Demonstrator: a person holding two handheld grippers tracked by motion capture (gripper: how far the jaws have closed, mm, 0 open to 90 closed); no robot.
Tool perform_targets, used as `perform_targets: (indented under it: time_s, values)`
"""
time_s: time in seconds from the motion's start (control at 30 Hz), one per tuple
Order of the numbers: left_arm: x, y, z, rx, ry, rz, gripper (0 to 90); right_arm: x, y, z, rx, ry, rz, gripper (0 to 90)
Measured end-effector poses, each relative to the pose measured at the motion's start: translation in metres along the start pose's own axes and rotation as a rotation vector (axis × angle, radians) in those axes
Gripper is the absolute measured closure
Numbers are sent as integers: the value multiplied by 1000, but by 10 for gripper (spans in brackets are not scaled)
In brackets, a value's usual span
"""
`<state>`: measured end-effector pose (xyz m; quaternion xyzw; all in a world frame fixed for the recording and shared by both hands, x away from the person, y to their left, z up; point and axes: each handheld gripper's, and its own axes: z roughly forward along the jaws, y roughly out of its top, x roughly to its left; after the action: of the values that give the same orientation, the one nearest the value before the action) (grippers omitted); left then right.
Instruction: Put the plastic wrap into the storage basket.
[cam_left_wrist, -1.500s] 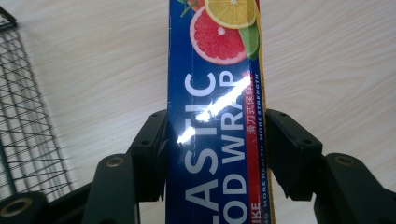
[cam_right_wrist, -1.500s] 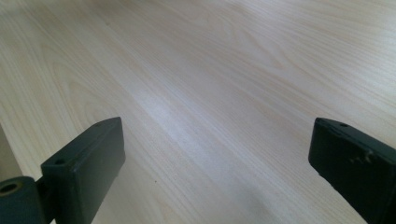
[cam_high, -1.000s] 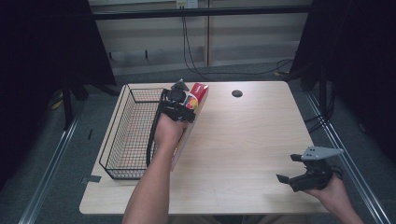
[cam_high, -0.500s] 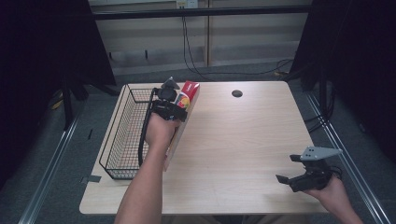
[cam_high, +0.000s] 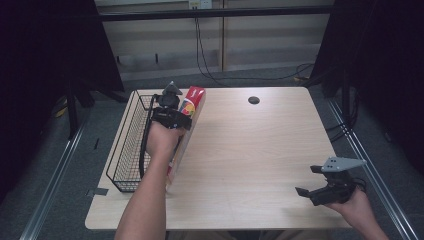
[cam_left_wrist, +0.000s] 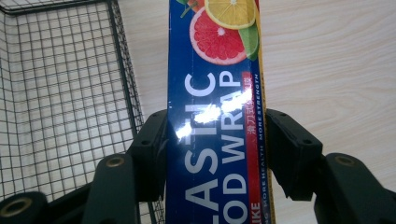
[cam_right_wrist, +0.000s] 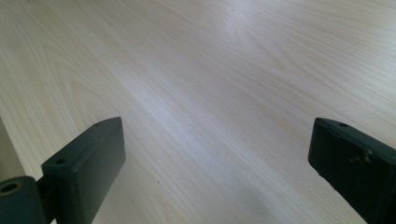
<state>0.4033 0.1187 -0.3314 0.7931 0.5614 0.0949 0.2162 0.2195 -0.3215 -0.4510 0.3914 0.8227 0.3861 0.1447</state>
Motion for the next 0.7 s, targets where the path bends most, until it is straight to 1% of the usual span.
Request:
perform_targets:
  time_s: [0.03, 0.13, 0.23, 0.3, 0.47, 0.7]
  values:
    - [3, -1, 0, 7, 1, -2, 448, 0, 0, 0, -1, -2, -2, 43]
    - [9, -4, -1, 2, -4, -30, 447, 1, 0, 0, -3, 3, -1, 44]
    - [14, -6, -3, 5, 16, -35, 448, 1, 0, 1, -3, 7, -7, 45]
    - [19, -8, -5, 4, 13, -46, 447, 1, 0, 1, 2, 4, -9, 47]
    - [27, -12, -8, -2, 31, -68, 447, 2, 0, 3, 5, 13, -14, 47]
    - [37, -16, -10, -2, 43, -98, 447, 3, 0, 4, 11, 11, -15, 50]
